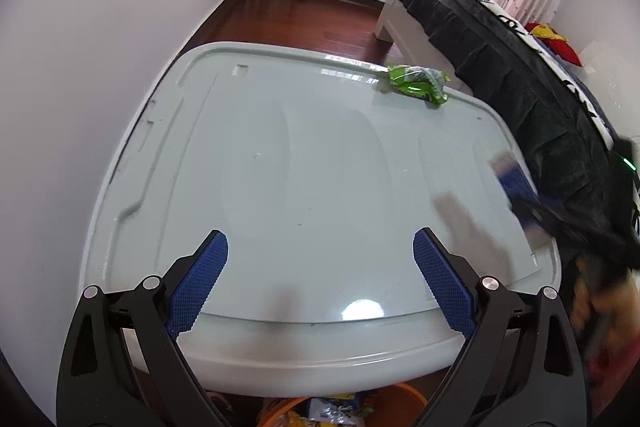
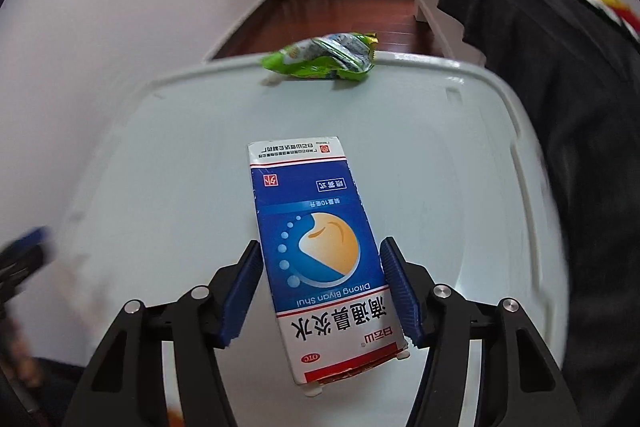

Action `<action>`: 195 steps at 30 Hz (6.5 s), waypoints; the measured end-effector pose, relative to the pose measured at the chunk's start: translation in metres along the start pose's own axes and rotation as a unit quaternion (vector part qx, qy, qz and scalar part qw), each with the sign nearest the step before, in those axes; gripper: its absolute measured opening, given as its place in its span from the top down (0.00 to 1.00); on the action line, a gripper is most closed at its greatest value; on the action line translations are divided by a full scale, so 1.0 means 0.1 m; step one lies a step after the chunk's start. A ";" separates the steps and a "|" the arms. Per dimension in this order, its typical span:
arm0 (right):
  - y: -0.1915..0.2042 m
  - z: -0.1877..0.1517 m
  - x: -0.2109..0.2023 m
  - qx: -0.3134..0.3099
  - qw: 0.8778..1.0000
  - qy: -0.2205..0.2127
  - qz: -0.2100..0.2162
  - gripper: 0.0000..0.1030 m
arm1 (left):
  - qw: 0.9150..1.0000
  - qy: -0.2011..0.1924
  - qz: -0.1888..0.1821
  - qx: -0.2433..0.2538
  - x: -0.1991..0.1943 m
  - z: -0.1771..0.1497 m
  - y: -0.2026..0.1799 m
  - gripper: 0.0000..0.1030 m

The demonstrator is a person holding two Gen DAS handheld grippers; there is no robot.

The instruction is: Collect trash

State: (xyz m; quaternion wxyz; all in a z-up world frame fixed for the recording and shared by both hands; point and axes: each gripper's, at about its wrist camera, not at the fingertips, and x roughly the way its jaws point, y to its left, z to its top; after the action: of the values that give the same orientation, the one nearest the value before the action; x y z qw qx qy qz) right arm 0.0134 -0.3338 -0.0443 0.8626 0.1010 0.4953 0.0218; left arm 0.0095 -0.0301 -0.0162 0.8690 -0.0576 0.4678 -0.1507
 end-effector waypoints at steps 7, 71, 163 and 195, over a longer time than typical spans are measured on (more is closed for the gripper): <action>0.03 -0.51 -0.83 0.005 0.997 -0.051 0.051 0.42 | 0.998 -0.013 -0.047 0.037 0.07 0.09 -0.29 0.11; 0.40 -0.69 -1.30 -0.062 0.985 -0.098 0.127 0.42 | 0.974 0.046 -0.007 0.220 -0.68 -0.10 -0.86 0.87; 0.91 -1.17 -2.12 -0.012 0.983 -0.182 -0.019 0.05 | 0.984 -0.129 0.111 0.045 -1.75 -0.52 -0.77 0.17; 0.89 -1.15 -2.14 -0.006 0.983 -0.184 -0.016 0.05 | 0.981 -0.150 0.115 0.044 -1.88 -0.49 -0.77 0.17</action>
State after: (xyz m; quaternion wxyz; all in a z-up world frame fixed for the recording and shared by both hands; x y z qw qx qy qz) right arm -0.1885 -0.2587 0.0984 0.9398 0.0906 0.3294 -0.0077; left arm -0.1449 -0.0416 0.1247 0.9425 0.0133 0.3284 -0.0599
